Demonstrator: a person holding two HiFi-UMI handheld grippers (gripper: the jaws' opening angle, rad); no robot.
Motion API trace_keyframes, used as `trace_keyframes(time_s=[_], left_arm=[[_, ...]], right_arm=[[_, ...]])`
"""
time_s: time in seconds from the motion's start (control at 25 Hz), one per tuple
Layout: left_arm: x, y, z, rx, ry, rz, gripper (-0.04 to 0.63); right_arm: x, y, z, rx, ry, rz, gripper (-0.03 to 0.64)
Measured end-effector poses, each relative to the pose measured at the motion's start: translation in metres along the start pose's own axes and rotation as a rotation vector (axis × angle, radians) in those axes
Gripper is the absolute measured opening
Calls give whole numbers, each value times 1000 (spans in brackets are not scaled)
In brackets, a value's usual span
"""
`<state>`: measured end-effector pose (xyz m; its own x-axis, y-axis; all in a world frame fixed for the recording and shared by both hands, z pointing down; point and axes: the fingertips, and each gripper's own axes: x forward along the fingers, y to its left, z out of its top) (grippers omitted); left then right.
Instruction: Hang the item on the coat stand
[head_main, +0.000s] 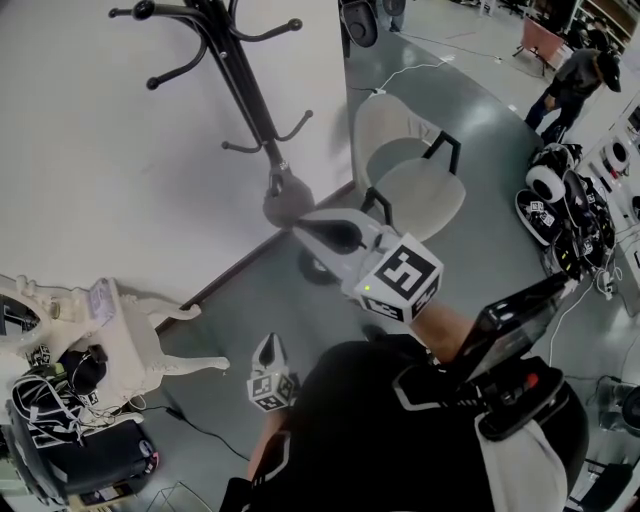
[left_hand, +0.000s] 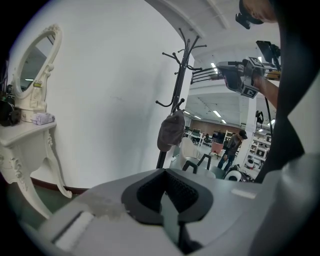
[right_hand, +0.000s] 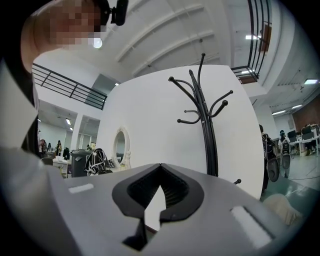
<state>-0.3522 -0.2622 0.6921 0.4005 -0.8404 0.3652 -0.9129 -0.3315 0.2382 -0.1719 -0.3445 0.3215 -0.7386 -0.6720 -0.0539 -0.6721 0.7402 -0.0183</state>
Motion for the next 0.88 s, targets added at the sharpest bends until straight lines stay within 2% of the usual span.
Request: trace_keyframes(time_s=[0.88], left_arm=[[4,1,-1,13,6,5,20]], right_arm=[[3,-13,-2,8,0,-29,8]])
